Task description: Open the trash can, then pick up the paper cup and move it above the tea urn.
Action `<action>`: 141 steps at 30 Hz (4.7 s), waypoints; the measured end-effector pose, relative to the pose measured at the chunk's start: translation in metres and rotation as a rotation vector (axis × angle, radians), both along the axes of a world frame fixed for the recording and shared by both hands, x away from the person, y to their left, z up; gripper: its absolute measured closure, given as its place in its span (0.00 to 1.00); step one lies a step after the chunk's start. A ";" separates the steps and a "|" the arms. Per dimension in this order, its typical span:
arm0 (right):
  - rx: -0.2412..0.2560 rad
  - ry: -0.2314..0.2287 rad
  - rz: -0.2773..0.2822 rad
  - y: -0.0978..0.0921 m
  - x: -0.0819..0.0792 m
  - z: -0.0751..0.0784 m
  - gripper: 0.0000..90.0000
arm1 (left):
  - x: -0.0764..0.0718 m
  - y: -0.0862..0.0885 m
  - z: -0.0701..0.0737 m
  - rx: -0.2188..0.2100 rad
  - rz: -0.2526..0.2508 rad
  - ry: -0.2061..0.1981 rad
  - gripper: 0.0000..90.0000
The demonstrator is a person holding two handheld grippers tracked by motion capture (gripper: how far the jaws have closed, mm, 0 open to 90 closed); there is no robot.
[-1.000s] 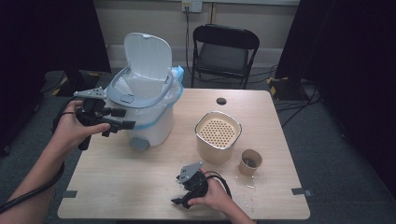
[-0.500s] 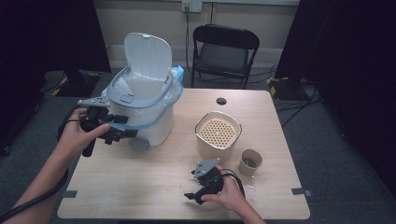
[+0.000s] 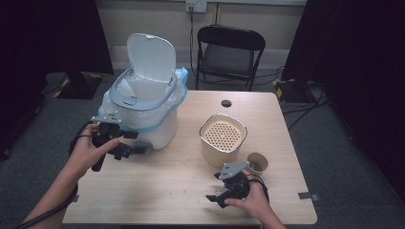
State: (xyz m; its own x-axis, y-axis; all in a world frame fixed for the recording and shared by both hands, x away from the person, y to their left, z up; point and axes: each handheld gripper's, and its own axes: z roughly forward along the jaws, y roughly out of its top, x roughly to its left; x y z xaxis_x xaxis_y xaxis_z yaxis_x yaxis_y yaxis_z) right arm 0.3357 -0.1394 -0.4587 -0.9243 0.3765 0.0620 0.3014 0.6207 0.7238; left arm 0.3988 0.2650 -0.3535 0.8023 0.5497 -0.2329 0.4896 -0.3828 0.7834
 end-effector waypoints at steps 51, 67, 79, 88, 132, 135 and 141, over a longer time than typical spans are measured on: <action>-0.041 0.031 -0.175 -0.091 -0.022 -0.012 0.20 | -0.021 -0.024 -0.094 0.102 -0.071 0.059 0.22; -0.071 0.031 -0.251 -0.118 -0.024 -0.011 0.20 | -0.030 -0.030 -0.110 0.157 -0.111 0.047 0.22; -0.064 0.013 -0.320 -0.132 -0.019 -0.009 0.20 | -0.034 -0.031 -0.120 0.172 -0.124 0.023 0.22; -0.056 0.015 -0.366 -0.140 -0.013 -0.010 0.21 | -0.036 -0.031 -0.129 0.206 -0.153 -0.008 0.22; 0.026 -0.044 -0.448 -0.135 0.020 -0.015 0.21 | -0.048 -0.033 -0.150 0.215 -0.237 -0.126 0.00; 0.018 -0.048 -0.448 -0.132 0.023 -0.016 0.21 | -0.048 -0.033 -0.150 0.213 -0.234 -0.125 0.00; 0.048 -0.050 -0.452 -0.129 0.029 -0.021 0.25 | -0.048 -0.033 -0.150 0.213 -0.234 -0.126 0.00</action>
